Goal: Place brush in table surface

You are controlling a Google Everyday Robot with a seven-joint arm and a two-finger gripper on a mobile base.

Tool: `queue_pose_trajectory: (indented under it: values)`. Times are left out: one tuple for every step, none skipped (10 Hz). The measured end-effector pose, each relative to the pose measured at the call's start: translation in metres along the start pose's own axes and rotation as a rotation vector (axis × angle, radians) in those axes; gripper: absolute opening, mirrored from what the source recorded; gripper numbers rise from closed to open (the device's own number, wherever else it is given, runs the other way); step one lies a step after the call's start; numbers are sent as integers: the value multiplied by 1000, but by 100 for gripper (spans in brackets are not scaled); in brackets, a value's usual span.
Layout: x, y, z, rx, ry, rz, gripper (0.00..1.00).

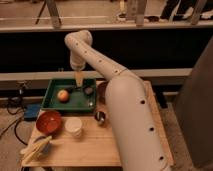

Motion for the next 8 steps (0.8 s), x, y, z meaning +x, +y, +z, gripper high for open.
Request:
queue_pose_trajectory:
  values:
    - [2,-1,15,15,19,10,80]
    - [1,-1,22,21,28,13,80]
    - [2,-1,35,24,45,18,80]
    - [5,-1,48,23,59,20,80]
    - [9,0,62,15,73,23,80]
    - [13,0,72,7,83,25,80]
    - [13,0,79,-2,86,23,80]
    - [14,1,87,-10,88,20,80]
